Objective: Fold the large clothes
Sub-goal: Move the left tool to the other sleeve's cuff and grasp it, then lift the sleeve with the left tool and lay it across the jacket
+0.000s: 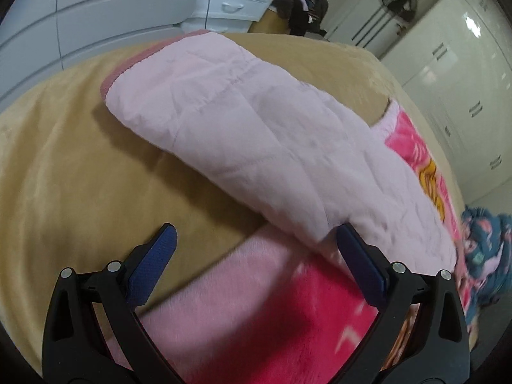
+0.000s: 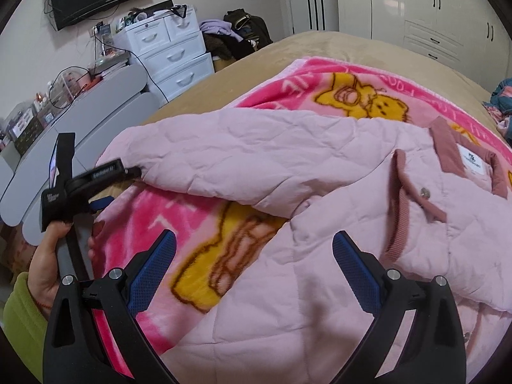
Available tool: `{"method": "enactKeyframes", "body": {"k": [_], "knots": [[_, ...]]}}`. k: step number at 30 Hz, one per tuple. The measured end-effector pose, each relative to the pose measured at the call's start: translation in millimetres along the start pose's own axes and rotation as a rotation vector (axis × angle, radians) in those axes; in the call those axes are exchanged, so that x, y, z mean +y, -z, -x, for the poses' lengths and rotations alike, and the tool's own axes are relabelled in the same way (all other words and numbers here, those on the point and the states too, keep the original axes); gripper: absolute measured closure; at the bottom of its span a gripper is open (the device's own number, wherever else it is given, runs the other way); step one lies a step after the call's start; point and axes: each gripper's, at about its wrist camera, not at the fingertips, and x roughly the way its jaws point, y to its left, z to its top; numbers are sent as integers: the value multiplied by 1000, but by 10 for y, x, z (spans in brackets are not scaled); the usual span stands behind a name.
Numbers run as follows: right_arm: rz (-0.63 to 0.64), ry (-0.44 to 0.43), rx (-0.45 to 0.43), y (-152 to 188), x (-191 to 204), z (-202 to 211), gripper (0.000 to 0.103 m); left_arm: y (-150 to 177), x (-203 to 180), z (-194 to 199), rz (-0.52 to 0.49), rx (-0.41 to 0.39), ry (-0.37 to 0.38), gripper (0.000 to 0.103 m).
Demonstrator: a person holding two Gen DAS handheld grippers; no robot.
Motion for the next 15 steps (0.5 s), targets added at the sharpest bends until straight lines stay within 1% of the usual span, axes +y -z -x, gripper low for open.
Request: {"method": "enactKeyframes", "body": {"k": [4, 8, 9, 10, 11, 12, 15], "knots": [[-11, 6, 11, 35, -45, -19, 5, -199, 47, -86, 64, -9, 40, 9], [-24, 27, -5, 67, -162, 77, 5, -387, 139, -171, 141, -24, 47, 10], [-32, 35, -11, 78, -215, 117, 5, -420, 159, -165, 156, -39, 47, 27], [-39, 42, -13, 85, -263, 143, 5, -433, 162, -143, 163, -54, 54, 41], [-46, 48, -15, 92, -303, 165, 5, -437, 161, -110, 169, -69, 36, 53], [-58, 55, -18, 100, -362, 201, 5, -440, 164, -61, 173, -87, 41, 66], [-97, 66, -33, 126, -514, 317, 5, -449, 118, 205, 153, -162, 90, 87]]}}
